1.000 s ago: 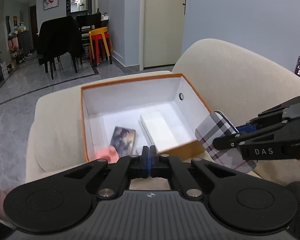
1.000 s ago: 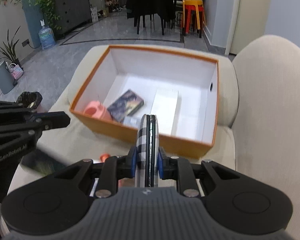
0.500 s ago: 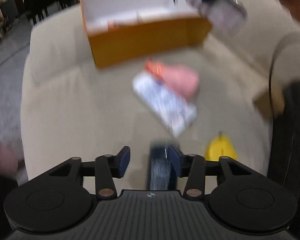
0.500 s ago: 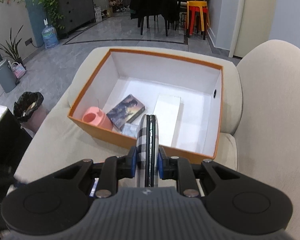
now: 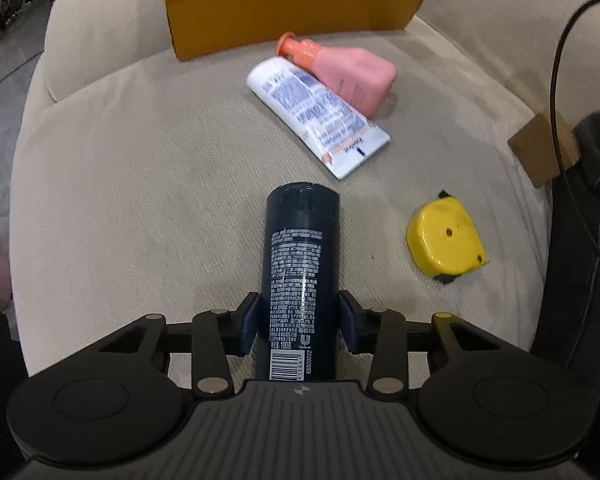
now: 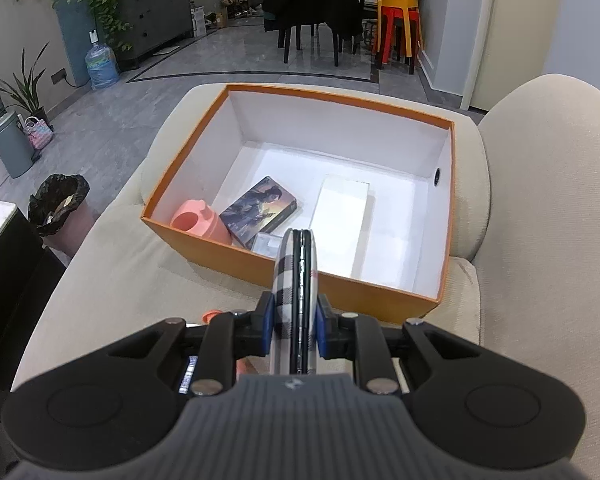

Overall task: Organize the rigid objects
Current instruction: 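Carry the plaid case and blue shampoo bottle with both tools into the orange box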

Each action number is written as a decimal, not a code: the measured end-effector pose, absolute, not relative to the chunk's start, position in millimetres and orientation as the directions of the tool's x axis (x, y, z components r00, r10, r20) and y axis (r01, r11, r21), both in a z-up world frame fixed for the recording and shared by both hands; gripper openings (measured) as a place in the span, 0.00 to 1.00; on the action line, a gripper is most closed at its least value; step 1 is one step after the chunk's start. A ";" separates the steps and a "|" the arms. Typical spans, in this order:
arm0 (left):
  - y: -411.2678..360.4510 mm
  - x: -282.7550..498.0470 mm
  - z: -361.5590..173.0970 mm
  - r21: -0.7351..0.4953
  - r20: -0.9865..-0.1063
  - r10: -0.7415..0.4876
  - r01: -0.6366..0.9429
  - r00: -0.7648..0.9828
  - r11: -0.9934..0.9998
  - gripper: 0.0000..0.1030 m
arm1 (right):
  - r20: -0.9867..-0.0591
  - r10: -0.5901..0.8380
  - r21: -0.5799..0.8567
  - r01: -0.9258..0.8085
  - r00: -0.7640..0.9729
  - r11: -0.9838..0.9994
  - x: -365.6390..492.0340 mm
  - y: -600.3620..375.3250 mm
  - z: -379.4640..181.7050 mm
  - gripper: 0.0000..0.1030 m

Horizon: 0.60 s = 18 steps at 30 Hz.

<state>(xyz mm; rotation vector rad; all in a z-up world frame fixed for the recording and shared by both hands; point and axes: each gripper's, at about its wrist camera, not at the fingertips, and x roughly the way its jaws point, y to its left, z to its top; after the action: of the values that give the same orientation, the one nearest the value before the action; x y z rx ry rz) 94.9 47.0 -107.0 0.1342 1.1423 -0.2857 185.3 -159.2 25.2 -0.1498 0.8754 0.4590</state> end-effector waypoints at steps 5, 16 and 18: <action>49.4 101.0 -82.0 -0.046 -0.881 -0.173 0.285 0.440 0.957 0.43 | -0.768 0.324 0.062 -0.439 0.553 0.896 190.7 -162.3 25.3 0.19; 39.8 134.8 -47.0 -0.003 -0.841 -0.166 0.301 0.515 0.954 0.39 | -0.761 0.327 0.066 -0.434 0.561 0.898 197.4 -162.3 30.5 0.19; 39.4 134.5 -47.6 -0.006 -0.841 -0.166 0.298 0.515 0.954 0.39 | -0.761 0.326 0.066 -0.433 0.560 0.899 197.4 -162.4 30.6 0.19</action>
<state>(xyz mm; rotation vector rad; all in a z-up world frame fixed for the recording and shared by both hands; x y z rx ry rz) 134.5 39.4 -47.6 0.1457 0.9924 -0.2804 197.4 -162.4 30.6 -0.1337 0.8675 0.4487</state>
